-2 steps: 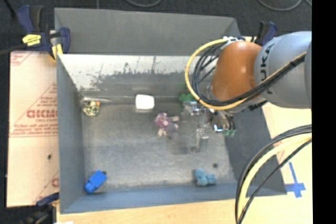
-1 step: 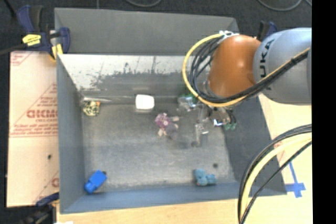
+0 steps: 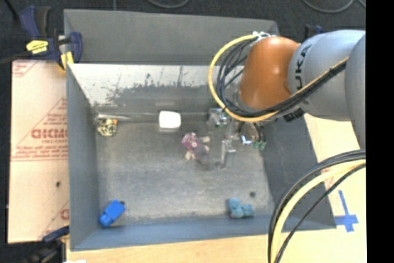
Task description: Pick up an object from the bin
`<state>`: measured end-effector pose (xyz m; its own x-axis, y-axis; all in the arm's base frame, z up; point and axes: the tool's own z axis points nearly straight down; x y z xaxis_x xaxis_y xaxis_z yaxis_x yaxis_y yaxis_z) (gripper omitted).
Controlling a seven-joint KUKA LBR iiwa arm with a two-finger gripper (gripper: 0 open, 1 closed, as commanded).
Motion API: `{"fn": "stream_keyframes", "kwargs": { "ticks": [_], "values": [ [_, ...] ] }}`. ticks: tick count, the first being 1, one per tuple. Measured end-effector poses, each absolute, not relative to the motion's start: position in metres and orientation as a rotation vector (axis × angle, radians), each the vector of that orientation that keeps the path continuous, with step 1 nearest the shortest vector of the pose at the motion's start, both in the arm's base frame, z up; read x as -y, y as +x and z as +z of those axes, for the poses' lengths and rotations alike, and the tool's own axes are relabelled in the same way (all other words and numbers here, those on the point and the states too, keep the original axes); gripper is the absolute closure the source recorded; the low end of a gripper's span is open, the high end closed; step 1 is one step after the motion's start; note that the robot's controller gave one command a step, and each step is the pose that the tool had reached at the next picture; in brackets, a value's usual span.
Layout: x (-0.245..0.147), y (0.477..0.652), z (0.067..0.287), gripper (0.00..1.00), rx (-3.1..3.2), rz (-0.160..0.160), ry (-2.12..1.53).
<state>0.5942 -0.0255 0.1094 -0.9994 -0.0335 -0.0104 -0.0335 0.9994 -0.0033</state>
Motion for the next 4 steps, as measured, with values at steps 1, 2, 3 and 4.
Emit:
{"fn": "stream_keyframes", "kwargs": {
  "ticks": [1, 2, 3, 4],
  "values": [
    [0.017, 0.599, 0.099, 0.0, -3.126, -0.008, -0.191],
    [0.008, 0.611, 0.092, 0.0, -3.038, -0.011, -0.747],
    [-0.024, 0.609, 0.078, 1.0, -2.91, -0.012, -1.15],
    [-0.025, 0.609, 0.078, 1.0, -2.91, -0.012, -1.149]
  ]
}}
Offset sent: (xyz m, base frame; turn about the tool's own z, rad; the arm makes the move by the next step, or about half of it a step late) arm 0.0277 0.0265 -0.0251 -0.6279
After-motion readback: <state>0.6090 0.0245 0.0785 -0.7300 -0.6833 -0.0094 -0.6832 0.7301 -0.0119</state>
